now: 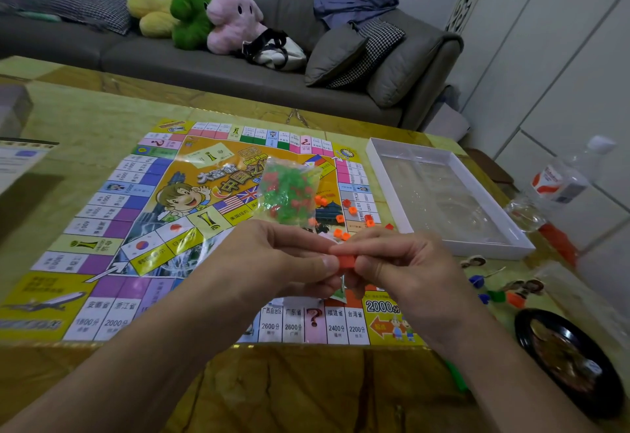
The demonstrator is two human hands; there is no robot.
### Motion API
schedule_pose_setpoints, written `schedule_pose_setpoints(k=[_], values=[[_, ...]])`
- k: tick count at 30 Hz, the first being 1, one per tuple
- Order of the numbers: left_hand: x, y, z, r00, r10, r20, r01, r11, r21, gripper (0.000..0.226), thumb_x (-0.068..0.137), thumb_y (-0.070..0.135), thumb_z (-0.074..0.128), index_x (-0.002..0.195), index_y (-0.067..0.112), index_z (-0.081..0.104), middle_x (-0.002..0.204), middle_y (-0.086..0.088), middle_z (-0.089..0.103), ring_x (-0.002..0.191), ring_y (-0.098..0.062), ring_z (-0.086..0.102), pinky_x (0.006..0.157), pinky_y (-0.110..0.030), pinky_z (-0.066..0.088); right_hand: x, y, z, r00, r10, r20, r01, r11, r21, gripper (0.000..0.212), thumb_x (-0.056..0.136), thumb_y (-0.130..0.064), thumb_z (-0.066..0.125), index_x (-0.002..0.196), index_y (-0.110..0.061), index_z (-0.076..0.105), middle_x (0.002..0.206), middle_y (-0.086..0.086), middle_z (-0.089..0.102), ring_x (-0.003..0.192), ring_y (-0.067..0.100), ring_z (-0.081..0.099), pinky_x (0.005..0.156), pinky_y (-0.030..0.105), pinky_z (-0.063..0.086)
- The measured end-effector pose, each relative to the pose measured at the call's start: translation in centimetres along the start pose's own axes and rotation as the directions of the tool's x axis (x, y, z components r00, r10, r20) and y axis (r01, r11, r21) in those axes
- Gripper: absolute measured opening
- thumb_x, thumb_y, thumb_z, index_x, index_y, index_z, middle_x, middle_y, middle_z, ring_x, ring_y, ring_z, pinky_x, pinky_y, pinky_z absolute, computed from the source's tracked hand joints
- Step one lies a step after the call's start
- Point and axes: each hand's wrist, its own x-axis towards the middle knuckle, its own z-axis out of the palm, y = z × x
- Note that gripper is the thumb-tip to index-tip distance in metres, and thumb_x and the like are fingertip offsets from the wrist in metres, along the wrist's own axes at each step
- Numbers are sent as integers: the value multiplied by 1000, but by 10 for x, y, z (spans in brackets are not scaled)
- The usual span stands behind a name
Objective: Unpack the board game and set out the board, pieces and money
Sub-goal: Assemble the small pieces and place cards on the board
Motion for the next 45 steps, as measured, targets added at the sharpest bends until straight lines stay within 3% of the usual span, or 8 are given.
schedule_pose_setpoints(k=[5, 12, 16, 23, 29, 35, 45], values=[[0, -2, -2, 999, -27, 21, 28, 999, -18, 21, 69, 4, 78, 90, 1, 82, 88, -27, 77, 77, -29, 77, 68, -29, 62, 2, -3, 2, 998, 38, 54, -39, 999, 15, 24, 87, 5, 71, 101, -7, 85, 95, 13, 76, 79, 29, 73, 68, 34, 62], [4, 2, 2, 1000, 3, 24, -1, 997, -83, 23, 73, 12, 77, 93, 2, 82, 91, -24, 77, 77, -25, 76, 69, -25, 62, -2, -7, 7, 995, -21, -95, 24, 999, 24, 29, 70, -14, 81, 97, -7, 76, 87, 10, 80, 76, 24, 78, 60, 31, 62], [6, -1, -3, 998, 6, -67, -18, 984, -179, 27, 70, 9, 77, 94, -4, 80, 98, -26, 77, 84, -27, 77, 72, -26, 63, -3, -6, 4, 987, -29, -156, 33, 999, 20, 23, 67, -10, 84, 87, -6, 73, 92, 9, 80, 80, 27, 79, 67, 32, 64], [5, -2, -1, 996, -13, -85, -12, 959, -283, 36, 70, 0, 76, 105, -11, 73, 105, -25, 77, 95, -34, 78, 78, -28, 63, -3, -6, 6, 988, -7, -156, 7, 1000, 1, 28, 82, 11, 78, 100, -10, 79, 94, 6, 82, 92, 23, 80, 80, 32, 65], [3, -2, 3, 998, 1, -57, -16, 965, -262, 31, 71, -3, 76, 102, -7, 75, 102, -24, 77, 94, -35, 78, 77, -30, 64, -4, -6, 8, 968, -81, -239, 74, 997, -37, 24, 84, 8, 78, 96, -13, 79, 91, 5, 81, 88, 25, 79, 75, 32, 65], [0, -3, 8, 1000, -3, -30, -4, 973, -229, 21, 77, -4, 73, 97, -5, 78, 101, -25, 77, 92, -33, 78, 78, -29, 64, -5, -7, 7, 962, -106, -250, 94, 994, -58, 23, 79, 3, 83, 94, -13, 79, 93, 2, 81, 96, 21, 78, 83, 31, 64], [-7, -11, 22, 968, 137, -210, -141, 990, -7, 18, 82, -5, 77, 96, 5, 81, 85, -13, 80, 81, -27, 80, 76, -32, 65, -6, -13, 10, 960, -103, -262, 69, 989, -133, 24, 72, 4, 88, 81, -16, 80, 83, -1, 80, 86, 16, 78, 75, 26, 64]])
